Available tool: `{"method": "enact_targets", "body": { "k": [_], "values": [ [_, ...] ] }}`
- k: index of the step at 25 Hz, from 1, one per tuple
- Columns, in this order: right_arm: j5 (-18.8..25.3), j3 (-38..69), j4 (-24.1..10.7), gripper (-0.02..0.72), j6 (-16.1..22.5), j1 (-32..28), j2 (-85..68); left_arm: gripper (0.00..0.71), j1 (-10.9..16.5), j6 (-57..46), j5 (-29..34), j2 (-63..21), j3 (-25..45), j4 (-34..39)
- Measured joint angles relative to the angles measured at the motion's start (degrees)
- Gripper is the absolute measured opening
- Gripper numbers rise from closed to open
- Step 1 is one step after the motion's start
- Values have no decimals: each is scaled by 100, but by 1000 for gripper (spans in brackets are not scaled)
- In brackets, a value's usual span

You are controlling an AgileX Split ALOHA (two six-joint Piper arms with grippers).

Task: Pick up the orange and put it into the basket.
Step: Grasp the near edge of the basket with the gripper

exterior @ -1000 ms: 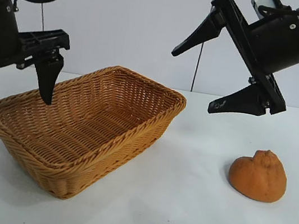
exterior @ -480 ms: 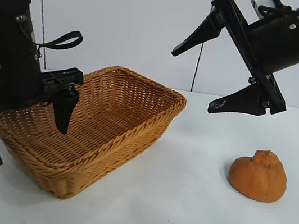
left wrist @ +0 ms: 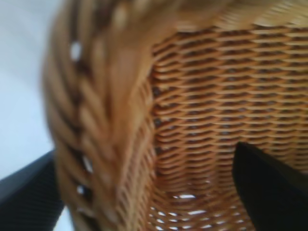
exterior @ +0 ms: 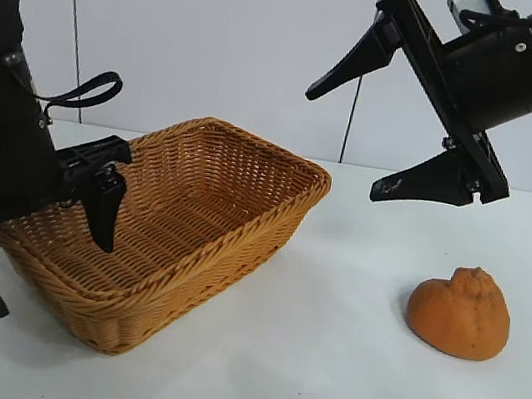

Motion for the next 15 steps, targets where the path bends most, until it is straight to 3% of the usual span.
{"method": "enact_targets", "body": {
  "k": [12,15],
  "values": [
    [-2,0,0,675,0,0,0,618,153,367,-138,0,315,-46],
    [-2,0,0,675,0,0,0,584,153,463,-138,0,322,-213]
  ]
}}
